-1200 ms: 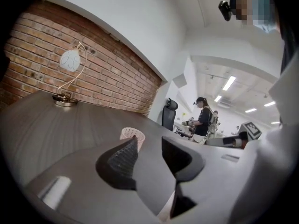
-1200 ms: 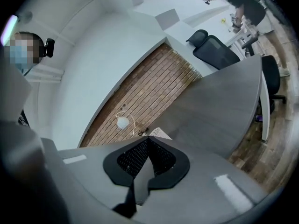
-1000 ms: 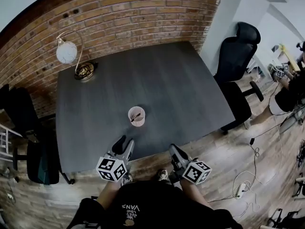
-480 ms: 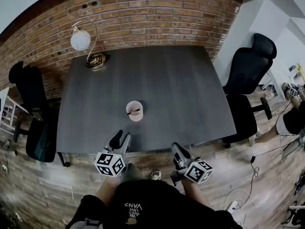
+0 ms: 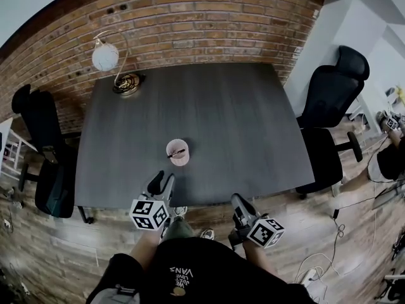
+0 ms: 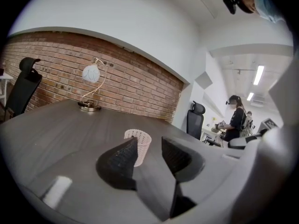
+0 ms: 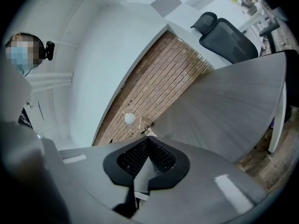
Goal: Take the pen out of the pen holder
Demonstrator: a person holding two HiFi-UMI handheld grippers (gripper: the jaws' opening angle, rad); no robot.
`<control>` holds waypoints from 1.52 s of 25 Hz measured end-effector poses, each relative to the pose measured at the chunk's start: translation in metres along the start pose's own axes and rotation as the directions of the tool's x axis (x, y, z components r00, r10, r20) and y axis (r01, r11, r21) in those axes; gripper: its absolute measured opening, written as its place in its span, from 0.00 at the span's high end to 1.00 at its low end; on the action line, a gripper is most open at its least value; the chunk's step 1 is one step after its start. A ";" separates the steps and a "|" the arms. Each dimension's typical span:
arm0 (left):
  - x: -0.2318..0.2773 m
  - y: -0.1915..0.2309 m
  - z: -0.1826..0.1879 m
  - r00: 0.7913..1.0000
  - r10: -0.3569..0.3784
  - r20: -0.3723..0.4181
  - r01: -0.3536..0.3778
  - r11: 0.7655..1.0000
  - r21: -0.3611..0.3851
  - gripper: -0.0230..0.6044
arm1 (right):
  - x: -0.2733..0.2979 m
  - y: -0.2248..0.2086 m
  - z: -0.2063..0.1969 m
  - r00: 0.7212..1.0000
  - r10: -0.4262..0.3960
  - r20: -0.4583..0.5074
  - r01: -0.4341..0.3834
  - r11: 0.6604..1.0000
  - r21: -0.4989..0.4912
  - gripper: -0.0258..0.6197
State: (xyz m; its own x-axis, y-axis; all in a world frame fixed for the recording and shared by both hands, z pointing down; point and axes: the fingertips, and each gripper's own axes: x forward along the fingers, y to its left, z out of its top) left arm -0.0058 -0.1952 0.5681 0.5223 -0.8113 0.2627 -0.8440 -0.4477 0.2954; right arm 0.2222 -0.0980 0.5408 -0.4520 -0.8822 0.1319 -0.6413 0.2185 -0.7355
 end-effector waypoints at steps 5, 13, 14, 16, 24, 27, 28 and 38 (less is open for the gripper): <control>0.017 0.011 -0.004 1.000 0.006 -0.025 -0.006 1.000 -0.017 0.69 | 0.011 -0.002 0.009 1.000 -0.027 0.014 0.027 1.000 0.001 0.96; 0.045 0.027 -0.011 0.998 -0.017 -0.064 0.015 1.000 -0.020 0.69 | 0.031 -0.008 0.013 0.998 -0.063 0.013 0.063 0.998 0.011 0.96; 0.049 0.028 -0.012 0.997 -0.021 -0.068 0.020 1.000 -0.022 0.69 | 0.032 -0.009 0.014 0.997 -0.070 0.013 0.070 0.997 0.013 0.96; 0.056 0.030 -0.015 0.997 -0.029 -0.077 0.027 0.999 -0.029 0.69 | 0.035 -0.010 0.016 0.996 -0.087 0.014 0.087 0.996 0.016 0.96; 0.073 0.038 -0.014 0.996 -0.029 -0.085 0.026 0.999 -0.027 0.69 | 0.047 -0.017 0.021 0.994 -0.111 0.018 0.110 0.994 0.011 0.96; 0.076 0.040 -0.014 0.996 -0.026 -0.089 0.024 1.000 -0.020 0.69 | 0.052 -0.016 0.021 0.993 -0.120 0.010 0.120 0.993 0.013 0.96; 0.077 0.041 -0.014 0.996 -0.025 -0.088 0.023 1.000 -0.019 0.69 | 0.054 -0.017 0.020 0.993 -0.121 0.009 0.121 0.993 0.014 0.96; 0.080 0.050 -0.013 0.995 0.015 -0.102 -0.012 1.000 0.021 0.81 | 0.061 -0.022 0.021 0.993 -0.119 0.007 0.119 0.993 0.023 0.96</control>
State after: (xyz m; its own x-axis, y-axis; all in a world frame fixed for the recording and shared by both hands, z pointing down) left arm -0.0046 -0.2774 0.6158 0.5197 -0.7752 0.3593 -0.8528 -0.4454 0.2727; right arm 0.2225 -0.1652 0.5510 -0.3681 -0.9047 0.2144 -0.6761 0.1022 -0.7296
